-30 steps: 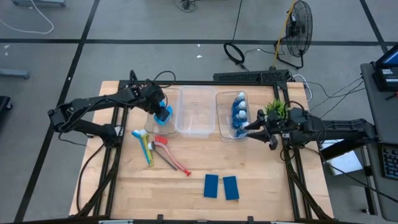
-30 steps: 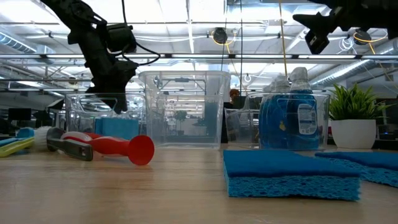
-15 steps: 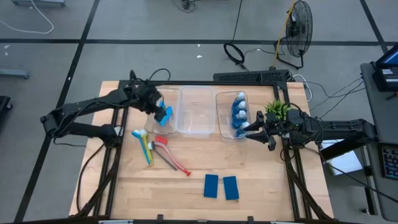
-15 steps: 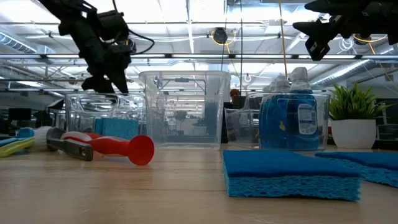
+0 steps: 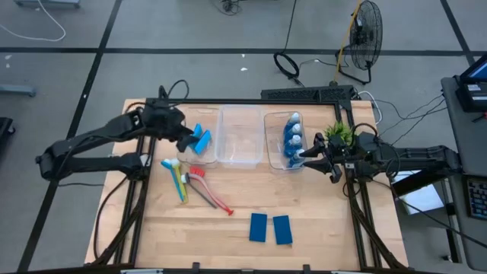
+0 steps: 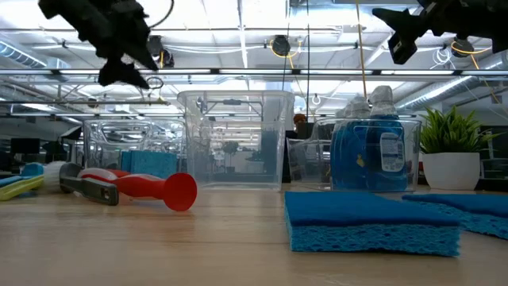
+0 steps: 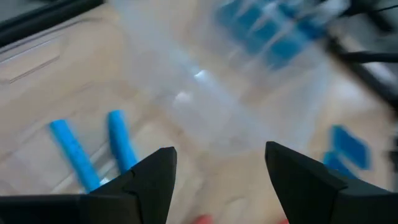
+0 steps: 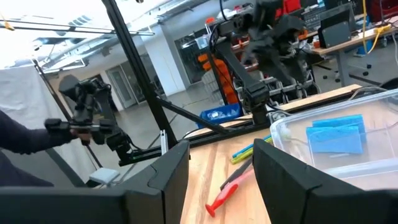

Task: Pick & Place Kitchen Sink Supplies
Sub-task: Put the blue sponge into the left transparent bin

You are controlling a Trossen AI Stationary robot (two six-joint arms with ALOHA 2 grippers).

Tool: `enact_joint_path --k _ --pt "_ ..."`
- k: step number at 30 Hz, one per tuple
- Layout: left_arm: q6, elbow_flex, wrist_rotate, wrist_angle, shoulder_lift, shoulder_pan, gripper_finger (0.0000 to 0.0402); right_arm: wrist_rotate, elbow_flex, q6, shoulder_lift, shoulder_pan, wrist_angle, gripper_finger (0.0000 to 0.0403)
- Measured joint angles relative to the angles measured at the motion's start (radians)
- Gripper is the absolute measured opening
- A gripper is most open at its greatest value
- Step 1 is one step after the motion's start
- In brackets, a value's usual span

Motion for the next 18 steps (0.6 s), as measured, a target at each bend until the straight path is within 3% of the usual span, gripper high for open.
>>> enact_joint_path --k 10,13,18 --pt "-0.049 0.0 0.217 0.402 -0.112 -0.123 0.0241 0.0 0.0 0.0 0.0 0.0 0.009 0.0166" --pt "-0.049 0.0 0.231 0.521 -0.114 -0.159 0.0205 0.0 0.0 0.0 0.0 0.0 0.015 0.0166" --pt "-0.066 0.0 0.265 0.647 -0.112 -0.196 0.0107 0.0 0.0 0.0 0.0 0.0 0.035 0.0167"
